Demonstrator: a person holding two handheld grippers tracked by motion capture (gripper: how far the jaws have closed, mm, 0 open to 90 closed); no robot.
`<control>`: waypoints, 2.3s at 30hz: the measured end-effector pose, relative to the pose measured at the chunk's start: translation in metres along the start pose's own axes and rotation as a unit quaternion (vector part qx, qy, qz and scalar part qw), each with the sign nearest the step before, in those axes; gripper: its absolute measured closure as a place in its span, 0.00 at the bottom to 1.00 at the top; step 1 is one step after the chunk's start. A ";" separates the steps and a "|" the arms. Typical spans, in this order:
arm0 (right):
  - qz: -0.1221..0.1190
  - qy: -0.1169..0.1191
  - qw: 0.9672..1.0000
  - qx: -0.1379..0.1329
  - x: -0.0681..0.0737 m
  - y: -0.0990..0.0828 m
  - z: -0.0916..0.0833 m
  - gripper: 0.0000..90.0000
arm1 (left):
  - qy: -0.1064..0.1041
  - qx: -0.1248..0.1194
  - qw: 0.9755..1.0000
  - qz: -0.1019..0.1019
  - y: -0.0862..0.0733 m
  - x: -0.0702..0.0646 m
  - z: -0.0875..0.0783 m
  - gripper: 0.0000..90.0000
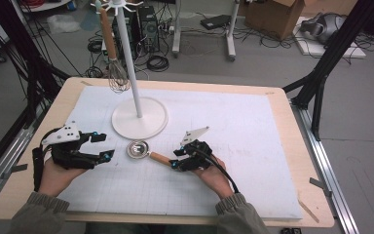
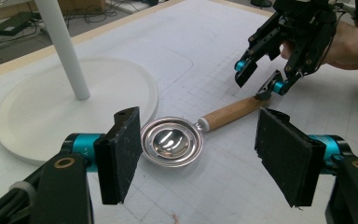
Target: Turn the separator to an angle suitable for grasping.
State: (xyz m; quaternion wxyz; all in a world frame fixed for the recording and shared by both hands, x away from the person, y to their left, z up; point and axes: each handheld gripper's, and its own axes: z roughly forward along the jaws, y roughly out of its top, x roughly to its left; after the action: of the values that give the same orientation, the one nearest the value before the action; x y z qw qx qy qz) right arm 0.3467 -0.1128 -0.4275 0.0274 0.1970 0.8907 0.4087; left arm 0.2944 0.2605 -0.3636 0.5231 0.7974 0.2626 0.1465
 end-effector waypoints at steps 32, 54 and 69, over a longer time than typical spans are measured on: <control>-0.040 -0.006 0.998 0.037 0.005 -0.006 0.015 0.74 | -0.007 0.008 1.000 0.002 -0.002 -0.002 0.004 0.36; -0.061 0.026 0.998 0.023 0.006 -0.004 0.010 0.75 | -0.013 0.014 1.000 0.009 -0.002 -0.002 0.005 0.38; -0.065 0.030 0.997 0.028 0.004 -0.006 0.011 0.74 | -0.019 0.011 1.000 0.010 -0.002 -0.001 0.005 0.38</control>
State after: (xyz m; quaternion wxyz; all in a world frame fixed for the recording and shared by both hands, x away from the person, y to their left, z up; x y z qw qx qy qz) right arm 0.3431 -0.1071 -0.4387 0.0216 0.1270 0.9132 0.3867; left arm 0.2956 0.2567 -0.3679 0.5180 0.8082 0.2462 0.1334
